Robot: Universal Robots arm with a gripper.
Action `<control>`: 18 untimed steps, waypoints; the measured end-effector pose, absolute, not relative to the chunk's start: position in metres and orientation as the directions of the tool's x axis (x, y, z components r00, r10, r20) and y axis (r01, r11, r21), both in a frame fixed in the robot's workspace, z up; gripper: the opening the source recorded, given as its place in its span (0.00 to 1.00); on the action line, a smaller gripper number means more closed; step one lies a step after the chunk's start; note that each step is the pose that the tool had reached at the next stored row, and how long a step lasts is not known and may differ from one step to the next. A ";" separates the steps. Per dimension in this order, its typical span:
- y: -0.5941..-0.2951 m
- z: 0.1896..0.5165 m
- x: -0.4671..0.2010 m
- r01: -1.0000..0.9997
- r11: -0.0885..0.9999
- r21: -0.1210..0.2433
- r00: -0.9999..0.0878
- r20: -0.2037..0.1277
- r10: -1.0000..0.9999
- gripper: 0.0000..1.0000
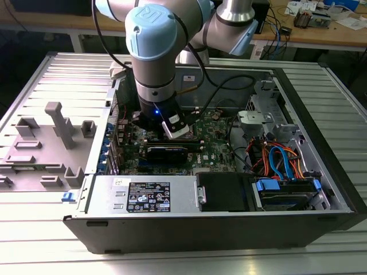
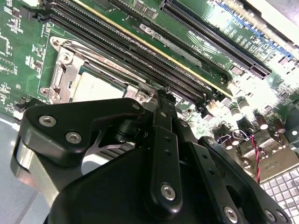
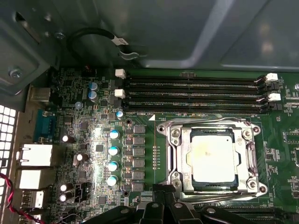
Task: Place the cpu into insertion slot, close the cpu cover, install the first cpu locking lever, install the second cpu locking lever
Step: 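Install the second cpu locking lever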
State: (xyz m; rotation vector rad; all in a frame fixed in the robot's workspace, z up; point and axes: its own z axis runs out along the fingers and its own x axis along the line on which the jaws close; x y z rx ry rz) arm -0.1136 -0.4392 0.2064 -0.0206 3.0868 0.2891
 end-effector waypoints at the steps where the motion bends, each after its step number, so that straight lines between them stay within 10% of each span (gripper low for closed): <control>1: -0.439 0.206 -0.114 -0.017 0.982 0.189 -0.999 -0.042 -0.009 0.11; 18: -0.440 0.202 -0.114 -0.017 0.975 0.224 -0.999 -0.043 -0.008 0.11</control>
